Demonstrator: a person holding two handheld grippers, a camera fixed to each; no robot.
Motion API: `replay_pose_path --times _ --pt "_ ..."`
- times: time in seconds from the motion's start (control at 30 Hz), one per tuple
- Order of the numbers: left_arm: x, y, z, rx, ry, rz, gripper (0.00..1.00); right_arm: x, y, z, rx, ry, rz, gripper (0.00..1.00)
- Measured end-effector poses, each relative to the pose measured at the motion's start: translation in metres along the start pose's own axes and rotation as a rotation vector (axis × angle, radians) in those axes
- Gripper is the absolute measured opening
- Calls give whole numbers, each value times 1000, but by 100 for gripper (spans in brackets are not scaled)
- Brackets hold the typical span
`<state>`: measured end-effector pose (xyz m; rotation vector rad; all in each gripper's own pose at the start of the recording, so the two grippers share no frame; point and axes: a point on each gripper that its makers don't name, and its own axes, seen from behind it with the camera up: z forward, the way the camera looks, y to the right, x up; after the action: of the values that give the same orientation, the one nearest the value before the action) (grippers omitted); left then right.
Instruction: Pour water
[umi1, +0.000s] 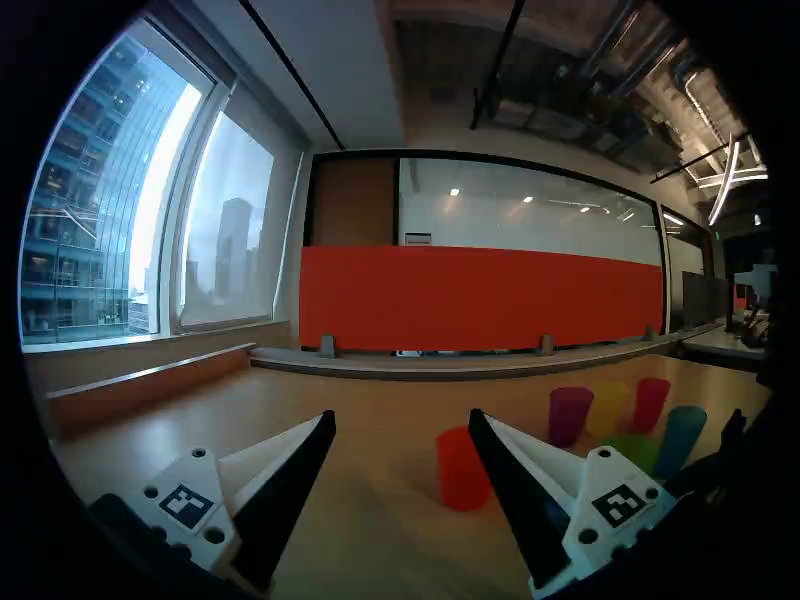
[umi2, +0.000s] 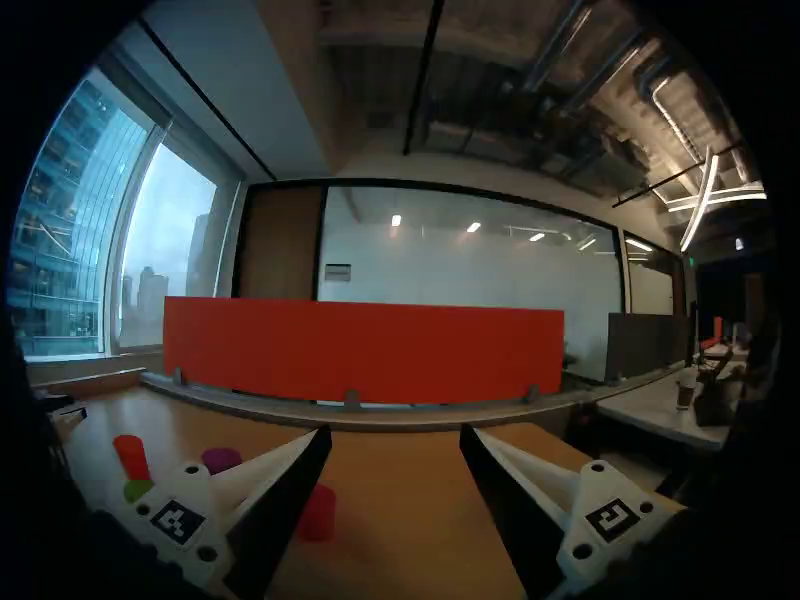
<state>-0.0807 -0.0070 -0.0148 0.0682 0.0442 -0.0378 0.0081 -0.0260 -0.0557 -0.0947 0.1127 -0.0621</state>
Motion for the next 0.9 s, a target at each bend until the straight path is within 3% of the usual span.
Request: replay_pose_path --times 0.9 --pt "-11 4 7 -9 -33 26 99 1 -2 2 1 2 -10 99"
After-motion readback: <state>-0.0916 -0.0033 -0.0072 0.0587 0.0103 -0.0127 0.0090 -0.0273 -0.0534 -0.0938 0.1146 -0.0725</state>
